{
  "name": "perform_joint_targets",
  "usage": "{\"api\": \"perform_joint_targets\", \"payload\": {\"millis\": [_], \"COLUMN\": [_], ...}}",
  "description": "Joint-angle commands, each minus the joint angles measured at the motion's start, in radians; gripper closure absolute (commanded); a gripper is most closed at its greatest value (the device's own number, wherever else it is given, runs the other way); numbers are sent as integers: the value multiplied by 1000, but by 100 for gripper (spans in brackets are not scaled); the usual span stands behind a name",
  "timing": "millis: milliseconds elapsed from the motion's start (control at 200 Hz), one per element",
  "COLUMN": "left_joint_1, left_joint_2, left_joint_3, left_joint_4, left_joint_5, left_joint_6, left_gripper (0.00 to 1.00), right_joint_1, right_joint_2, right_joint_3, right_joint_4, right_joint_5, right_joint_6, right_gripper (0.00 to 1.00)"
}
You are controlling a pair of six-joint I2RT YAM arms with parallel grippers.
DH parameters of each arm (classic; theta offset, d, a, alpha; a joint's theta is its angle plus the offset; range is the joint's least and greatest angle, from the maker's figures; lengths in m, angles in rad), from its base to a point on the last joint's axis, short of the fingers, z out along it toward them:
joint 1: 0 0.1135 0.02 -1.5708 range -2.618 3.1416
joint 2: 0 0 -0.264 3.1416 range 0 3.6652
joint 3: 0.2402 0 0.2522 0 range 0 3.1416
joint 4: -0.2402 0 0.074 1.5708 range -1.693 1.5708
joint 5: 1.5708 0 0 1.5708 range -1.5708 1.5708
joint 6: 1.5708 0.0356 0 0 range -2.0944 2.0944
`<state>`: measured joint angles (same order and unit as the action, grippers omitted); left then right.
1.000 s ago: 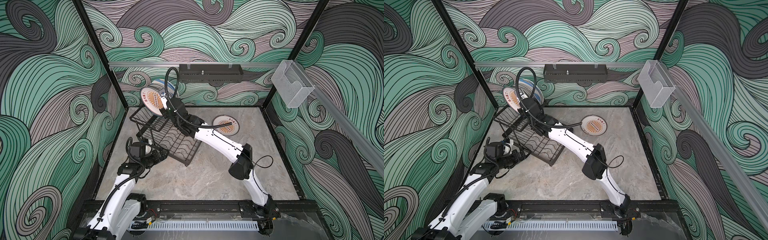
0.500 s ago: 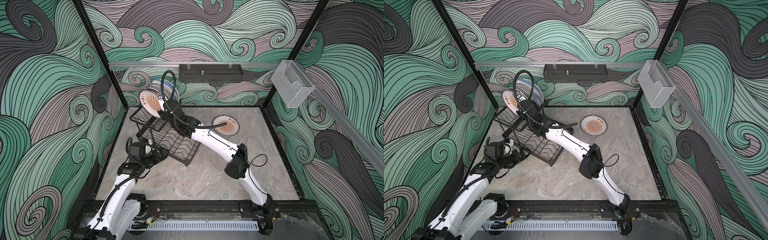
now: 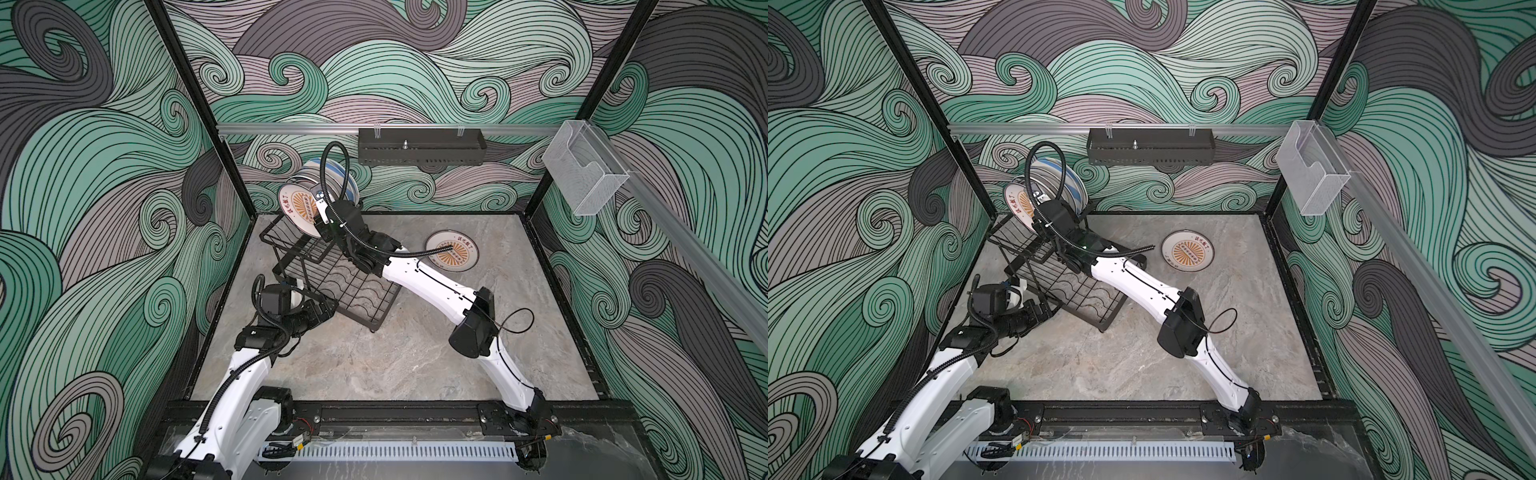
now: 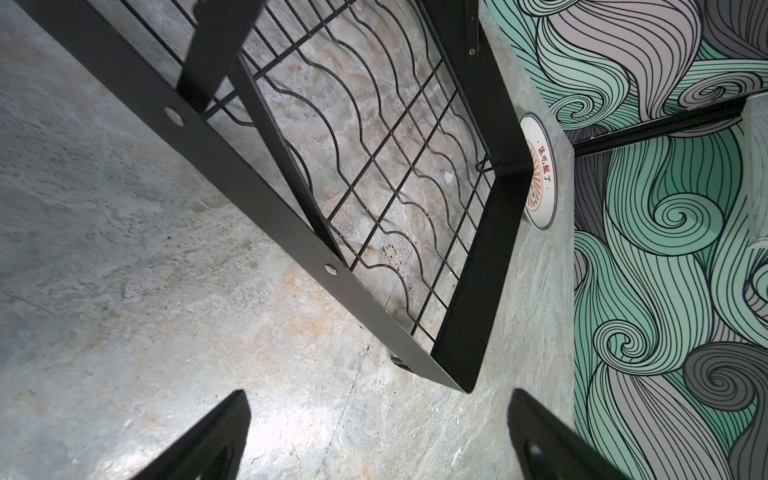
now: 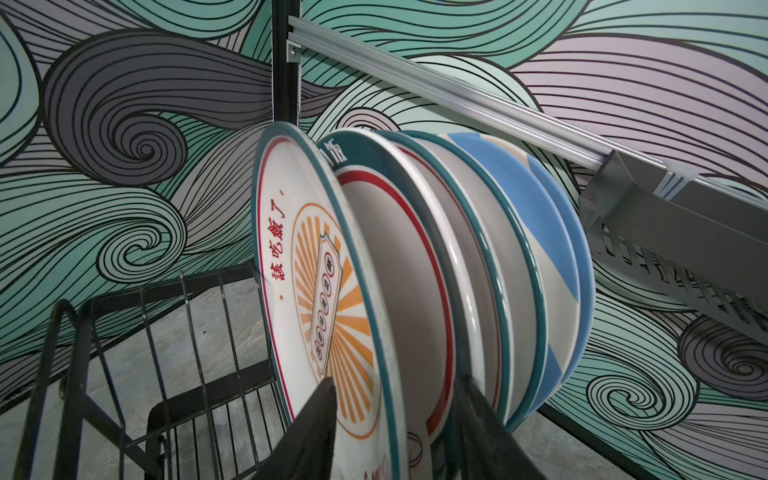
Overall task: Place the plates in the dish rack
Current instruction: 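Lower the sunburst plate into the rack slot in front of the others, then open the right gripper and move it to the last sunburst plate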
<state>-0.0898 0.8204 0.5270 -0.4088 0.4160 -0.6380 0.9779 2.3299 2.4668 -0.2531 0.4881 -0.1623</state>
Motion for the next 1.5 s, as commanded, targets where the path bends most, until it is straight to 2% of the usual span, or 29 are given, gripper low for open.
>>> {"api": "perform_joint_targets", "payload": {"millis": [0,285,595,766,856,956,1016,1076,1171,1236,1296,1391,1496], "left_joint_1": [13,13,13,12,9,4,0,-7,-32,-58,-88,-131,-168], "left_joint_2": [-17,-14,-11,16,39,53,53,48,38,41,56,91,118], "left_joint_3": [19,34,53,61,75,72,69,67,61,54,64,88,101], "left_joint_4": [-30,-33,-31,-10,-34,-22,-2,16,48,83,96,90,95], "left_joint_5": [3,12,47,117,147,154,154,140,111,111,114,107,98], "left_joint_6": [20,26,58,67,89,90,87,84,84,86,94,114,128], "left_gripper": [1,1,1,1,1,1,1,1,1,1,1,1,1], "right_joint_1": [-18,-21,-89,-197,-290,-381,-429,-463,-522,-572,-617,-669,-709], "right_joint_2": [-48,-169,-372,-541,-652,-742,-786,-815,-829,-814,-791,-721,-599], "right_joint_3": [32,-10,-238,-533,-777,-980,-1087,-1171,-1256,-1278,-1275,-1268,-1185], "right_joint_4": [-24,-120,-112,-58,15,54,60,50,13,-28,-78,-101,-204], "right_joint_5": [10,-65,-188,-287,-348,-407,-424,-410,-406,-458,-527,-568,-637], "right_joint_6": [13,34,125,197,265,311,304,293,280,288,313,330,330], "right_gripper": [47,36,30,31,25,25,23,16,9,8,7,1,0]}}
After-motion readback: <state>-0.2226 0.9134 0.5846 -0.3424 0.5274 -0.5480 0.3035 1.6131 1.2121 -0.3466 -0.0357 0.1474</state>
